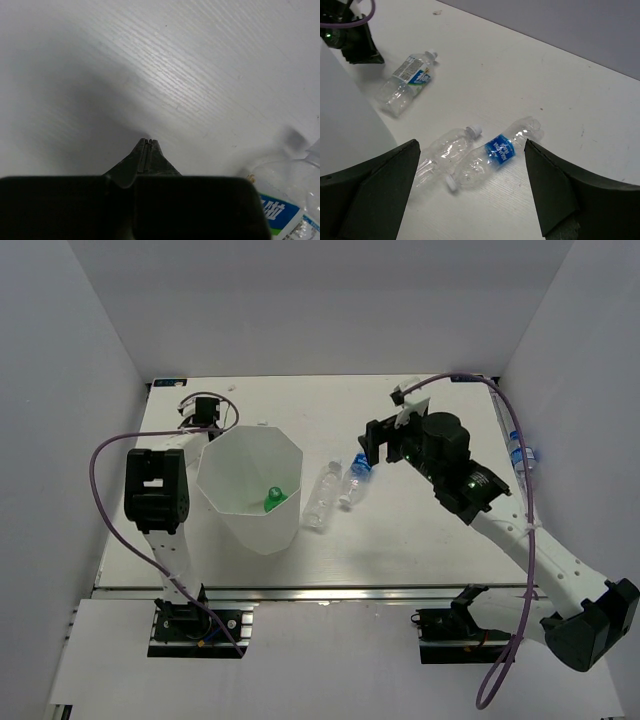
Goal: Put the plastic bottles in the bin
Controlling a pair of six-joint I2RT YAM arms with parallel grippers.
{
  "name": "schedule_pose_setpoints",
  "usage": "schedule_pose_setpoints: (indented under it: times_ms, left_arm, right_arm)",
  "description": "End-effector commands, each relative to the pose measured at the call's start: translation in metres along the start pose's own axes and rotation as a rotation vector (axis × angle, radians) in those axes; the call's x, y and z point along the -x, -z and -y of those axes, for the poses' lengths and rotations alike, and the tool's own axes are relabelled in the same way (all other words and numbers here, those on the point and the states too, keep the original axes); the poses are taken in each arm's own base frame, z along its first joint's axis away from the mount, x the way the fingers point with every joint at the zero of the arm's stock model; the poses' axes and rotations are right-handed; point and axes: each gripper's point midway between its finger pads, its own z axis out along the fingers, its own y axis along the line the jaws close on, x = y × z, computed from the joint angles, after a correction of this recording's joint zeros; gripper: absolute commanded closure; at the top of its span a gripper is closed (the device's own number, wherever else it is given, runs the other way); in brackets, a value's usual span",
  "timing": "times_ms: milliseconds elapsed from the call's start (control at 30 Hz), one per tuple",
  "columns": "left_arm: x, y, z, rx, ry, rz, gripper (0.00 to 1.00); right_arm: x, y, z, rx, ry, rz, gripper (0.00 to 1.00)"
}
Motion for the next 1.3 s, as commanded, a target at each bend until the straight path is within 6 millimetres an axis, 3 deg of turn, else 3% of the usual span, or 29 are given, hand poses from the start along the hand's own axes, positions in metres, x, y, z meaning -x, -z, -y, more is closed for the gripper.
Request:
schedule_pose_setpoints:
  times_ms: [0, 100, 133, 167, 200, 400, 567, 633, 667, 800, 900, 933, 1033, 1267]
  left_arm:
    - [0.035, 0.031, -0.008, -0.001, 0.043, 0.094, 1.00]
    - [0.047, 0.048, -0.009, -0.051, 0.065, 0.137, 1.00]
    - [0.061, 0.049, -0.021, -0.055, 0.103, 0.165, 1.00]
    - [0.057, 0.051, -0.021, -0.083, 0.105, 0.151, 1.00]
    - [0.064, 0.059, -0.018, -0.114, 0.113, 0.167, 1.00]
    - [0.074, 0.067, -0.002, -0.215, 0.123, 0.183, 1.00]
    - [0.079, 0.072, 0.027, -0.359, 0.124, 0.164, 0.66]
    - [0.072, 0.076, 0.039, -0.438, 0.126, 0.139, 0.59]
    - [0.068, 0.076, 0.041, -0.449, 0.140, 0.128, 0.47]
    - [0.055, 0.078, 0.052, -0.475, 0.121, 0.095, 0.29]
    - [0.031, 0.093, 0.078, -0.504, 0.101, 0.068, 0.25]
    - [0.014, 0.099, 0.091, -0.510, 0.077, 0.057, 0.22]
    - [-0.008, 0.115, 0.108, -0.495, 0.040, 0.062, 0.13]
    - [-0.002, 0.123, 0.123, -0.468, 0.040, 0.111, 0.03]
  right_arm:
    - [0.034, 0.006, 0.017, -0.076, -0.012, 0.066, 0.11]
    - [0.040, 0.012, 0.029, -0.124, -0.002, 0.067, 0.11]
    - [0.044, 0.013, 0.035, -0.145, 0.038, 0.065, 0.11]
    - [0.041, 0.015, 0.040, -0.163, 0.050, 0.038, 0.11]
    - [0.055, 0.019, 0.047, -0.194, 0.051, 0.053, 0.11]
    - [0.065, 0.024, 0.064, -0.245, 0.024, 0.056, 0.11]
    - [0.066, 0.022, 0.068, -0.244, 0.003, 0.055, 0.11]
    - [0.063, 0.018, 0.068, -0.236, -0.003, 0.047, 0.11]
    - [0.058, 0.012, 0.066, -0.224, -0.002, 0.032, 0.11]
    - [0.049, -0.003, 0.070, -0.214, -0.004, -0.006, 0.11]
    - [0.042, -0.013, 0.072, -0.214, -0.035, -0.046, 0.11]
    - [0.037, -0.017, 0.072, -0.208, -0.049, -0.058, 0.11]
    - [0.025, -0.022, 0.064, -0.157, -0.062, -0.087, 0.11]
    - [0.010, -0.028, 0.064, -0.137, -0.064, -0.132, 0.11]
